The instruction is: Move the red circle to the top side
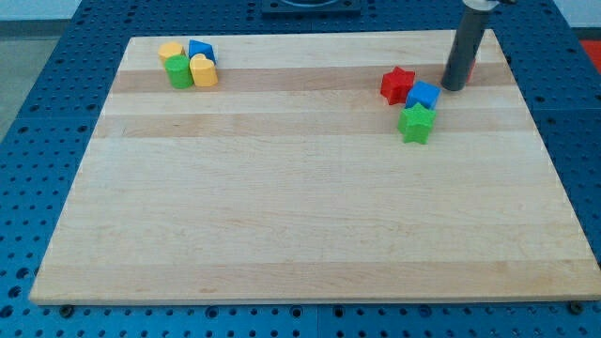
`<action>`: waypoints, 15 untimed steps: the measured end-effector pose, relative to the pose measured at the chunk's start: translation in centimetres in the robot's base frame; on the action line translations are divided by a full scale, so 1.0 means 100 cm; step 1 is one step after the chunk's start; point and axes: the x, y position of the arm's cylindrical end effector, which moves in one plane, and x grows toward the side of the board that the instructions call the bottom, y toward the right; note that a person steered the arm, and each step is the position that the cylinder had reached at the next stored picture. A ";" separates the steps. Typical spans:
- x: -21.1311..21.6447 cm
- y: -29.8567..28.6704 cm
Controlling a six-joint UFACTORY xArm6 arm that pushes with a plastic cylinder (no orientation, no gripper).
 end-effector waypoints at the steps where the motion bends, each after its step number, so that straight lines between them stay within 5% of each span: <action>1: -0.013 -0.002; 3: 0.046 0.055; 10: -0.029 0.033; 12: -0.032 0.088; 13: -0.091 0.091; 15: -0.100 0.055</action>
